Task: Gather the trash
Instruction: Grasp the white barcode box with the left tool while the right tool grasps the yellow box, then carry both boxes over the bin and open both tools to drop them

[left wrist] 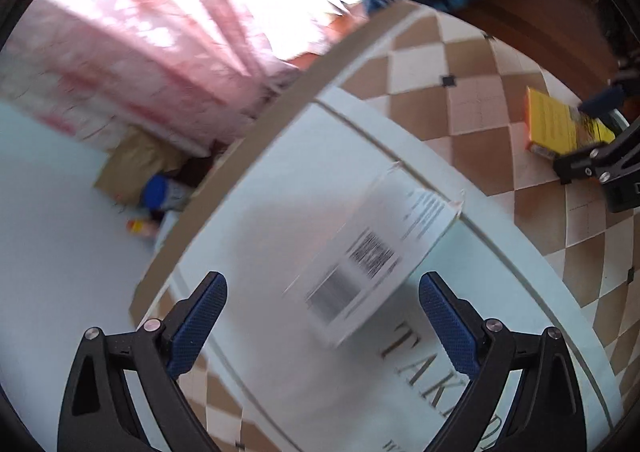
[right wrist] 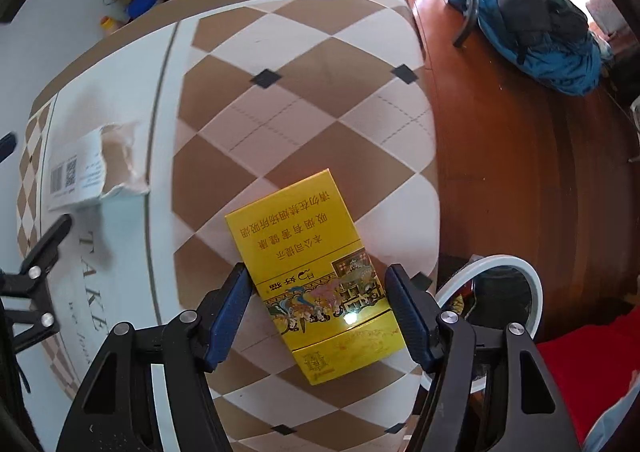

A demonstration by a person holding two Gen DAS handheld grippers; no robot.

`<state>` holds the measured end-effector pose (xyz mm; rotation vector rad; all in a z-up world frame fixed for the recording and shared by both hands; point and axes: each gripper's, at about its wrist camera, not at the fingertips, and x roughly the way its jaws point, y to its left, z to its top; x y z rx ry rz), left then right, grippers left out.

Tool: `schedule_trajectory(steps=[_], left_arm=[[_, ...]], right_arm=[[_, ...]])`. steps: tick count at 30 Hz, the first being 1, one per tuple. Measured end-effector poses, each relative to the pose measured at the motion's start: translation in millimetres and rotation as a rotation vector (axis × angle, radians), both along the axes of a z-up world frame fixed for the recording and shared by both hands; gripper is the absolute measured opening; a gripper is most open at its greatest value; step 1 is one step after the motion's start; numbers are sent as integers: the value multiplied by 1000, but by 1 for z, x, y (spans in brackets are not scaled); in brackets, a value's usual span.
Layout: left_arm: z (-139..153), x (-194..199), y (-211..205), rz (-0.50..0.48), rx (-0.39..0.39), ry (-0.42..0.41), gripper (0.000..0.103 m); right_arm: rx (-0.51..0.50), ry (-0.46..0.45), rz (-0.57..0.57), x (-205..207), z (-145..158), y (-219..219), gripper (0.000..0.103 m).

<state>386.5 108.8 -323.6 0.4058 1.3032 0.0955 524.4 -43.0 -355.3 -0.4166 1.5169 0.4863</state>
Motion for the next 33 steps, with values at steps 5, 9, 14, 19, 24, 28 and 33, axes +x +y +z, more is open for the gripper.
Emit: schedule_trajectory(steps=[5,9,14,19,24,28,33], left_arm=[[-15,23,-12,-58,2,89,82],[-17,24,-16,-65,-23,108,55],[-16,19,-18,-54,-19,94,51],[-8,12,-15,-7,-30,58,45],[16,-13,-17,84,-55,-25,44],[45,-45,-31,143,-53,-120,44],[83,-80,-48,222,-52,-233,44]], right_arm=[[-6,9,25,0,-3,9,70],[-30,18,78,-5,-5,24,74],[-74,-20,148,-16,-8,34,77],[-49,-58,159,-27,0,33,64],[16,-98,127,-51,16,18,63],[94,-133,61,-72,35,-2,63],[194,-209,0,-112,73,-36,63]])
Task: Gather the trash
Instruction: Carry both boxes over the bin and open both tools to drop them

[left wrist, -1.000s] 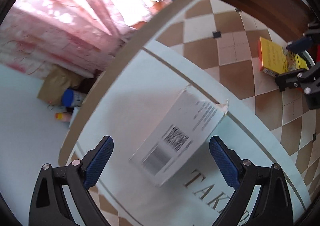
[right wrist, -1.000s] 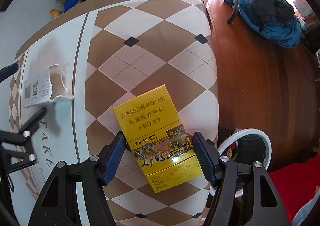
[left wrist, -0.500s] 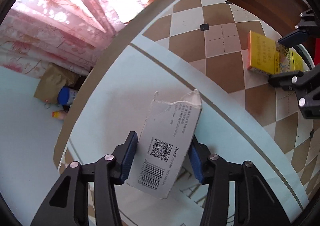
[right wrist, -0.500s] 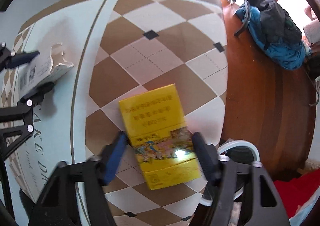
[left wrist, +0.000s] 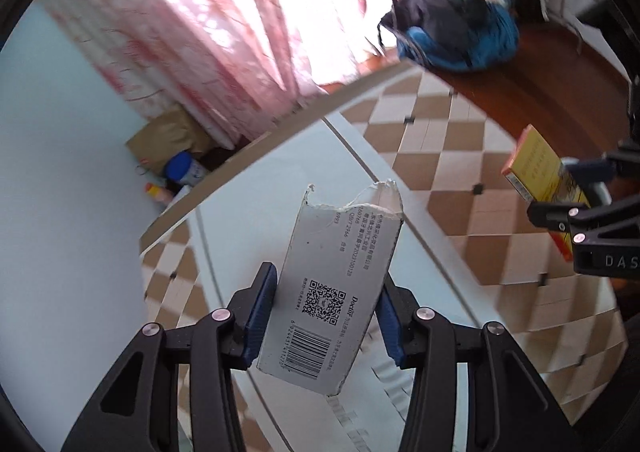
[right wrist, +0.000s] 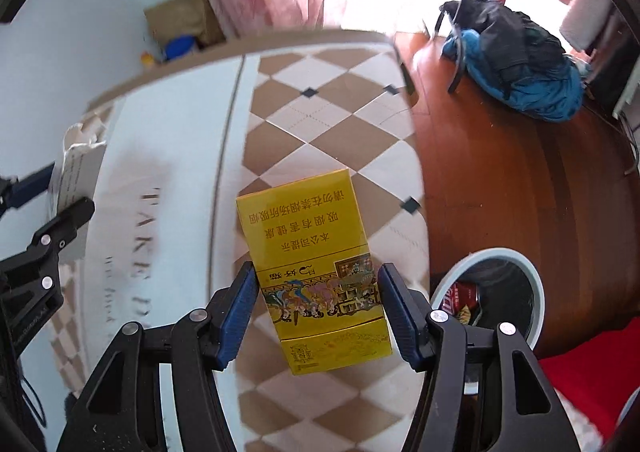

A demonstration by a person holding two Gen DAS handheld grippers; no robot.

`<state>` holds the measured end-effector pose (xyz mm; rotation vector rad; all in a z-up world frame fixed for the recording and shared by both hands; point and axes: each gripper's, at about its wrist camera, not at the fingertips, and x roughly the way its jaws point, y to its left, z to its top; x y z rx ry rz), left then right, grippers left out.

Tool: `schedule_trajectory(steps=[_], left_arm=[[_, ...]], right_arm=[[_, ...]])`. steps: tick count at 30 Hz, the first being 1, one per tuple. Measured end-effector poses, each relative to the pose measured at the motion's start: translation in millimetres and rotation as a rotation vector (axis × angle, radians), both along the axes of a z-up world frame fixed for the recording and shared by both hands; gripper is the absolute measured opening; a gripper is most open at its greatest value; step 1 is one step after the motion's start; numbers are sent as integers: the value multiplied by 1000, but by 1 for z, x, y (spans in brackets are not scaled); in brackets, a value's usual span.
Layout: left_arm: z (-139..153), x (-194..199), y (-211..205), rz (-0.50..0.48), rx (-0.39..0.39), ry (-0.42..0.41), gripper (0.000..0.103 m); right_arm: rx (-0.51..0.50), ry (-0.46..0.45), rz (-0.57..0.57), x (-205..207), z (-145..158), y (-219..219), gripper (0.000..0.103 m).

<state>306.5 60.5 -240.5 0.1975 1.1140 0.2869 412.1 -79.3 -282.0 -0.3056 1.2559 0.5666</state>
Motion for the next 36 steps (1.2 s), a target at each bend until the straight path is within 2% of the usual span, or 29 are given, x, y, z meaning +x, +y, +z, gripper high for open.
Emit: schedule_trajectory(steps=[5,10,16,21,25,28,32,36], left_arm=[[43,-38,-29,79,-13,-117,44],[78,-57,-75,86,-39,-214,44],[97,-44,-140,29,-116,-261,44],[91,-7,-203,-38,-176,-257,44],[67,37,-251,-85,-233,-212,44],[44,65,-273,-88,-297,-160,44],[-4,108,-288,-56,-450,-28,44],[-55,141,-295,-15,-543,103,45]], right_arm=[[90,-71,-36,-29,40,-40,63],[172,-118,-93,-46,78,-98,63],[231,-168,-194,-49,116,-188,62],[225,-187,-284,-34,122,-262,62],[198,-165,-351,-14,105,-312,62],[180,-122,-400,5,79,-344,62],[165,-40,-455,33,34,-375,62],[160,80,-496,60,-26,-389,62]])
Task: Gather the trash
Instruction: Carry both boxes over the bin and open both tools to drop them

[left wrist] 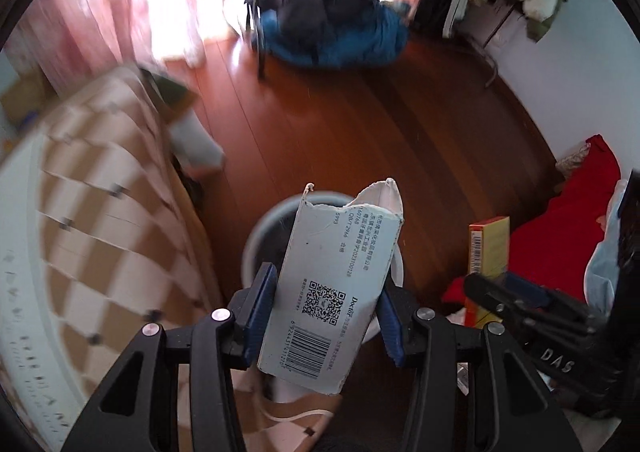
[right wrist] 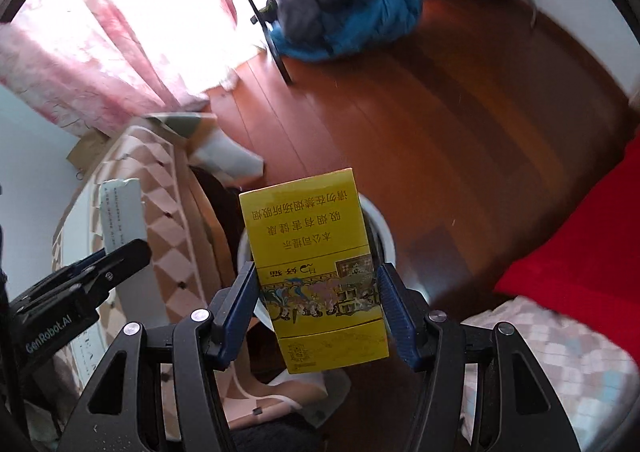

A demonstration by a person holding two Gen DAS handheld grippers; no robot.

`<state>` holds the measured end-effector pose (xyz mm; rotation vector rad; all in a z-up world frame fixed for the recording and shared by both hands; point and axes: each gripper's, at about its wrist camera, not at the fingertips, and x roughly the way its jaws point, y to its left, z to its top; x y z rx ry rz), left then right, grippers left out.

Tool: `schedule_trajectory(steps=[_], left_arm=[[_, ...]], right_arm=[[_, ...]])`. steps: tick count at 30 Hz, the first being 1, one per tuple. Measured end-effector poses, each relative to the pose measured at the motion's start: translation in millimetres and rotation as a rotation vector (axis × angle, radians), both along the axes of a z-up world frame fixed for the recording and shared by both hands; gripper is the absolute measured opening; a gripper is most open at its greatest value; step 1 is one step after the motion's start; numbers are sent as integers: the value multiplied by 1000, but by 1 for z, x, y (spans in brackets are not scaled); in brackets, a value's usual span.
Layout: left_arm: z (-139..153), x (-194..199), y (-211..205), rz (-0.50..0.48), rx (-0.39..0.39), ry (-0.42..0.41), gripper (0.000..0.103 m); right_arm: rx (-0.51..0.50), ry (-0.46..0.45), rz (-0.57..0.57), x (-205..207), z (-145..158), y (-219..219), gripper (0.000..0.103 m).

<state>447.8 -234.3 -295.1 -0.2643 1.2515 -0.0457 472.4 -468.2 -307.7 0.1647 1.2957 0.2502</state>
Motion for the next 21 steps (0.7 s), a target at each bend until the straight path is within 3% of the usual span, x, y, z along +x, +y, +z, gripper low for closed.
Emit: schedule_trajectory(steps=[5,9,12,16,21], left_arm=[[-44,23,-3,10,-56,131,50],[-56,27,-5,23,-42,161,52],[-62,22,-2,42,-36,176,84],[-60,12,5,60,-6,188,97],[-53,-6,8,72,74,174,98]], right_arm=[[14,104,-14,26,-60,-3,62],[18,169,-20,47,-99,0,62],[21,208,-14,58,-118,8,64],[27,225,-11,61,-126,8,97],[-10,234,9,45,-122,10,103]])
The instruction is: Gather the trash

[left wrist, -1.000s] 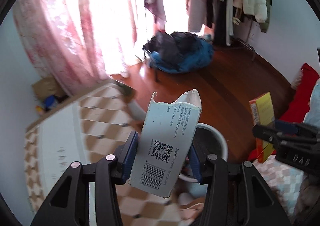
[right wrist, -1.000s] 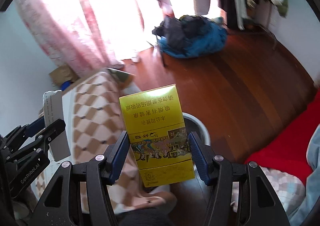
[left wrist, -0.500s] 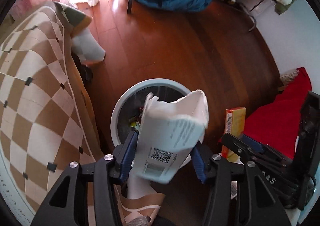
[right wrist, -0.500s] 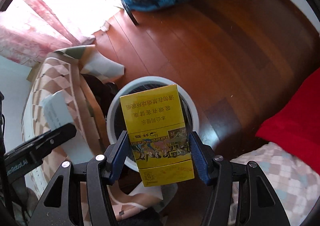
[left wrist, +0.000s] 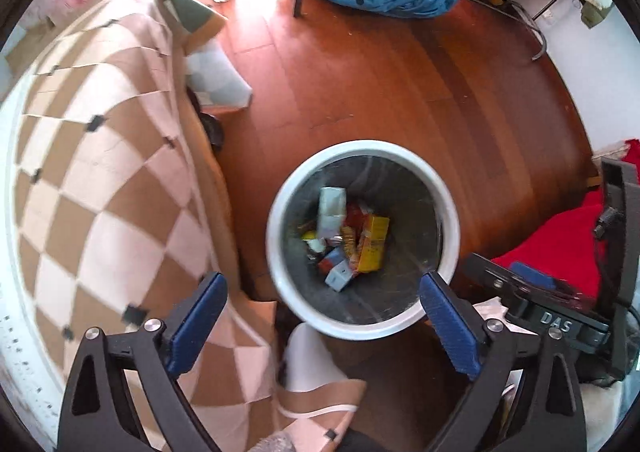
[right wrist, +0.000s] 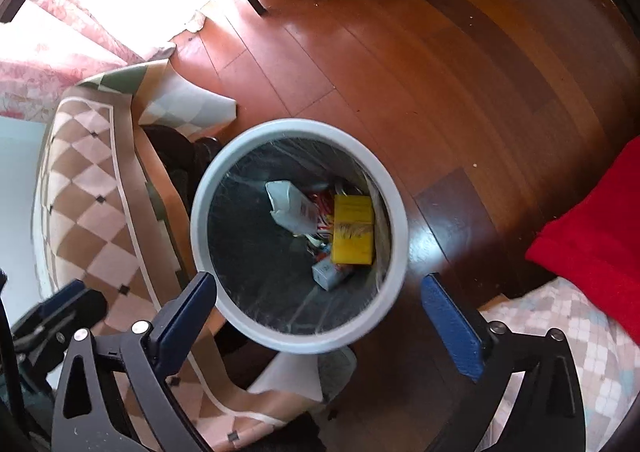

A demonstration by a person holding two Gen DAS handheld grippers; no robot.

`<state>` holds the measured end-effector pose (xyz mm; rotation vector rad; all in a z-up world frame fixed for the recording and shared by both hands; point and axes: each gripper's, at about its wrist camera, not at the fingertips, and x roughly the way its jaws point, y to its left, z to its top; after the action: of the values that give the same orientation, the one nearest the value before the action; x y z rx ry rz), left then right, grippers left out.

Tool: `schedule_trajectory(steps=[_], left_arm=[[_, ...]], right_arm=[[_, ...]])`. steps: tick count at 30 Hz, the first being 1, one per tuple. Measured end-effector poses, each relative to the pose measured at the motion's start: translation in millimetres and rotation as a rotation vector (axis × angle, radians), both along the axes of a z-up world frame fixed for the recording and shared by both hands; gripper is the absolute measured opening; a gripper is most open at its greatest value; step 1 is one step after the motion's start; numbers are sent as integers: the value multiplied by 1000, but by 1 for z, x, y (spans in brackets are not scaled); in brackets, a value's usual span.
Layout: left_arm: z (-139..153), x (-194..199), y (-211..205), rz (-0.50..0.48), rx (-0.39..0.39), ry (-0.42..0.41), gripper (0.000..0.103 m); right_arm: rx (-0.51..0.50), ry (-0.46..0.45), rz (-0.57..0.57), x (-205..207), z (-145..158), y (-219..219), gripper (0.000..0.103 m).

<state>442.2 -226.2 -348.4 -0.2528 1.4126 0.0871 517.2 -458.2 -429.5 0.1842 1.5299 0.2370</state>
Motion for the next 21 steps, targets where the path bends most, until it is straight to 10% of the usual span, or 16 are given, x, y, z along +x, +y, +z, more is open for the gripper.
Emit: schedule_trajectory(steps=[21], left_arm=[[122,-99,-10,-27,69,-159,101]], right_arm=[[-62,-207,53,-126,169,-7,103]])
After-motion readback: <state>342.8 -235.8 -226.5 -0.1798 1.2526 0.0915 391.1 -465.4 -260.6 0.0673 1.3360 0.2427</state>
